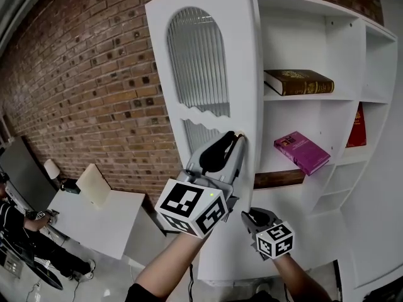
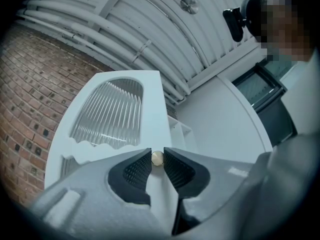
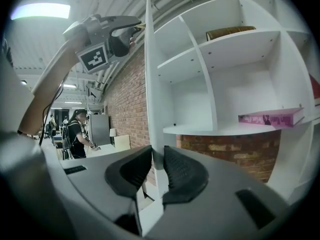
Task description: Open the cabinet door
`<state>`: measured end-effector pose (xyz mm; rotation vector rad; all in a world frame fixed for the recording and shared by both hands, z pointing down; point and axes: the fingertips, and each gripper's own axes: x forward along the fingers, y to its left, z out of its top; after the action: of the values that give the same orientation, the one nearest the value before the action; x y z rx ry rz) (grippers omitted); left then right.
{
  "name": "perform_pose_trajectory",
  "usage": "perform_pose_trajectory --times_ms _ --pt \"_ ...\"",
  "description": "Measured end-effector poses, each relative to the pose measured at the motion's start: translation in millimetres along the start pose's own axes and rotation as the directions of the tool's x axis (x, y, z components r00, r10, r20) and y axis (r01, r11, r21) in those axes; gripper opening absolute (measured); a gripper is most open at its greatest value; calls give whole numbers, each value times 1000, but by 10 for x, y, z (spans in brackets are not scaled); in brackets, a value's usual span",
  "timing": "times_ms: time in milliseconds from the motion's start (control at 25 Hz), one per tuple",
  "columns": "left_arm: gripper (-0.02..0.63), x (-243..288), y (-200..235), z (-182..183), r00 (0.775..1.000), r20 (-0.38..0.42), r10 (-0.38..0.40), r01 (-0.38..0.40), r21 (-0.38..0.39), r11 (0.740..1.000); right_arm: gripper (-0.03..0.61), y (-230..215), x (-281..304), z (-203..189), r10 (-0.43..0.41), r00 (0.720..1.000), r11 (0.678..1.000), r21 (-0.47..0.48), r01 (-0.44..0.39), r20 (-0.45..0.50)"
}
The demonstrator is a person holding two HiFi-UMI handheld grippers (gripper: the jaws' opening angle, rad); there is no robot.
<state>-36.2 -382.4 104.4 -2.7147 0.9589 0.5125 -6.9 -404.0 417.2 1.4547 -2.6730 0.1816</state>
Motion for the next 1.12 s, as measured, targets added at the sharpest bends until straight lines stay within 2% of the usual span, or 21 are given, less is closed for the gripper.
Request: perform_pose_trajectory --times_ms 320,520,800,1120 --pt "84 -161 6 65 999 14 -44 44 -24 999 71 184 -53 -18 -28 1000 1000 -4 28 -2" --pt "84 -261 30 135 998 21 -53 53 -28 998 67 320 -71 0 -63 998 997 -42 62 -8" --pt "84 -473 70 219 997 23 -68 69 -52 996 64 577 -89 -8 -77 997 995 -59 78 26" --pt "84 -709 167 295 996 33 -88 91 -102 991 64 837 -52 -33 -93 995 995 -33 94 42"
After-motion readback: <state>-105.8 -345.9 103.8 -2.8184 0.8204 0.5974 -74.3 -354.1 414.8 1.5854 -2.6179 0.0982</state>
